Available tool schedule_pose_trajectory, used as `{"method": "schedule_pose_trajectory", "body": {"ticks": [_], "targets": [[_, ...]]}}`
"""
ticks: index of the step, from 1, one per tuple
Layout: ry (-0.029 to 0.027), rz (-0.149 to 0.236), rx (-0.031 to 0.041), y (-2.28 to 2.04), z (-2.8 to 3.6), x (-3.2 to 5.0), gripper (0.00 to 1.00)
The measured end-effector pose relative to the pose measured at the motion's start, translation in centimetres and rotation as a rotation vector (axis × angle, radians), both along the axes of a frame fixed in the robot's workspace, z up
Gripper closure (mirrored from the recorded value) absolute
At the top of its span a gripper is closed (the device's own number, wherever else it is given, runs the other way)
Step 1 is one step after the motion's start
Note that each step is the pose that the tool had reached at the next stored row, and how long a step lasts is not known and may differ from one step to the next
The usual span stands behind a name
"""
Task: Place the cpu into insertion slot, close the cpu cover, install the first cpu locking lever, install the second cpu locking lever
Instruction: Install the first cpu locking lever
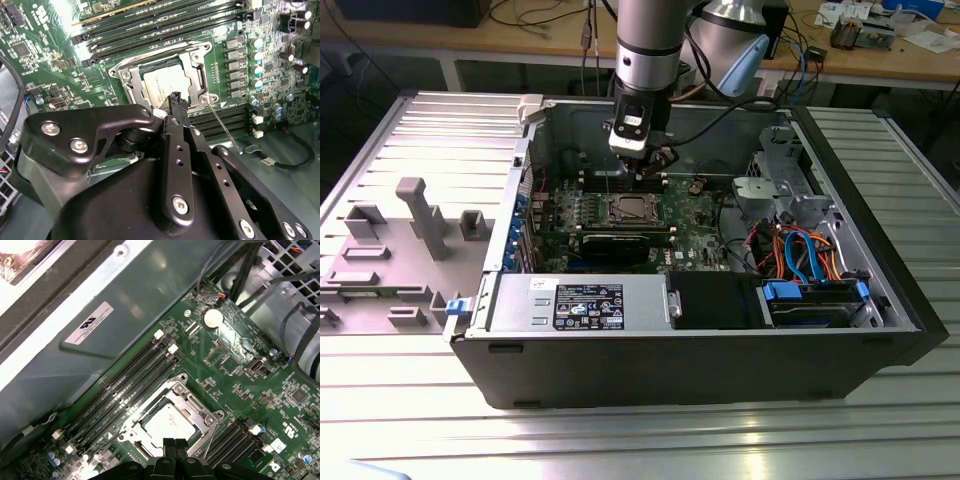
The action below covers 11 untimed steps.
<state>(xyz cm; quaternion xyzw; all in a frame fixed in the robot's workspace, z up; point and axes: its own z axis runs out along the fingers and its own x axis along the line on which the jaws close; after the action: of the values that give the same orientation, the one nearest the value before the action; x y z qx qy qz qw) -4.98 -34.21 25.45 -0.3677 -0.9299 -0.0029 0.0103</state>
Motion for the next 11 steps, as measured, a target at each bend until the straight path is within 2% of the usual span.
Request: {"method": "schedule_pose_trajectory", "body": {"ticks": [4,11], "targets": [[0.0,0.073,0.0,0.0,0.0,-0.03,0.89],[-0.0007,0.086,0.0,-0.01,0.0,-0.88,0.89]]}}
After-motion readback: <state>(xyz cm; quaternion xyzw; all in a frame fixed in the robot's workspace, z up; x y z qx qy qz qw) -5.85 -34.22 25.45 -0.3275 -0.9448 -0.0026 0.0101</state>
